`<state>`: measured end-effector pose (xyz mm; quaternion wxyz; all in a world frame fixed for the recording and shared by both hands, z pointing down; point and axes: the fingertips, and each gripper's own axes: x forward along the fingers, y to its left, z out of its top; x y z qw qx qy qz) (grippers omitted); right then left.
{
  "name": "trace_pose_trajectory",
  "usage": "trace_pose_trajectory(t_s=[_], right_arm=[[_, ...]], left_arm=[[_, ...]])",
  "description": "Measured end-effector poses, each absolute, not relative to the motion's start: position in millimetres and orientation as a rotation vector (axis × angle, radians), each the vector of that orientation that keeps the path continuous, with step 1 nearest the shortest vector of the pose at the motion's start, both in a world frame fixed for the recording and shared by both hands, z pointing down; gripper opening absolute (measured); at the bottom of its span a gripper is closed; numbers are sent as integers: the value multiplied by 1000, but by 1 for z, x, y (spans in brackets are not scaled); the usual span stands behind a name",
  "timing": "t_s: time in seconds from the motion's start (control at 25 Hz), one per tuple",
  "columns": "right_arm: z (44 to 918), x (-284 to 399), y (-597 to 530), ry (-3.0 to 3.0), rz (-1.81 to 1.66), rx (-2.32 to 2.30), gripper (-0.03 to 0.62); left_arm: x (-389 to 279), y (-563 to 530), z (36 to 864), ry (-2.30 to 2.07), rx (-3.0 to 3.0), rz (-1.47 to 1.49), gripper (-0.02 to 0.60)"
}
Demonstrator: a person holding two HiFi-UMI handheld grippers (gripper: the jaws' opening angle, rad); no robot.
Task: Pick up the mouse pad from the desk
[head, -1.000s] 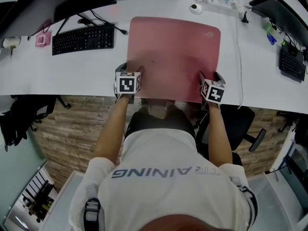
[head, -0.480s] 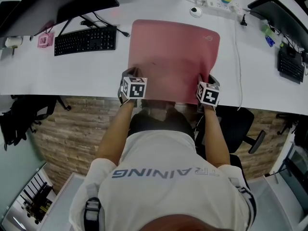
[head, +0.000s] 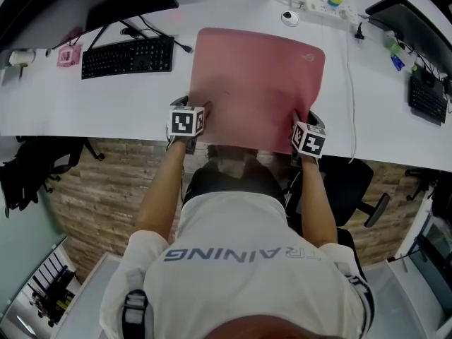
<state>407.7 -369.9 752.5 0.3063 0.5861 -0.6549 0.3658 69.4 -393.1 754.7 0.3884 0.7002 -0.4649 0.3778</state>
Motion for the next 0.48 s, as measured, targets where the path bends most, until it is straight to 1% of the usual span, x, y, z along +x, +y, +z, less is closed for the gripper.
trace_pose_trajectory(t_s=[0.2,0.36,0.4,0.44,0.48], right_arm=[[753,406,-369,-1741,969,1559,213],[749,400,-368,-1751,969,1534,169],[748,397,-368,-1755,973,1523,149],[747,395,-368,-1759,978,1515,128],[746,393,-368,-1759,983,1511,111]], left_arm=[[77,-389,758,-1242,1808,1014,347],[74,-386,760,-1265,1779,1003,336],[76,-385,760,-1264,1778,1000,329],[79,-383,759,-1261,1783,1001,288],[82,-382,760,-1259,1790,1003,260]])
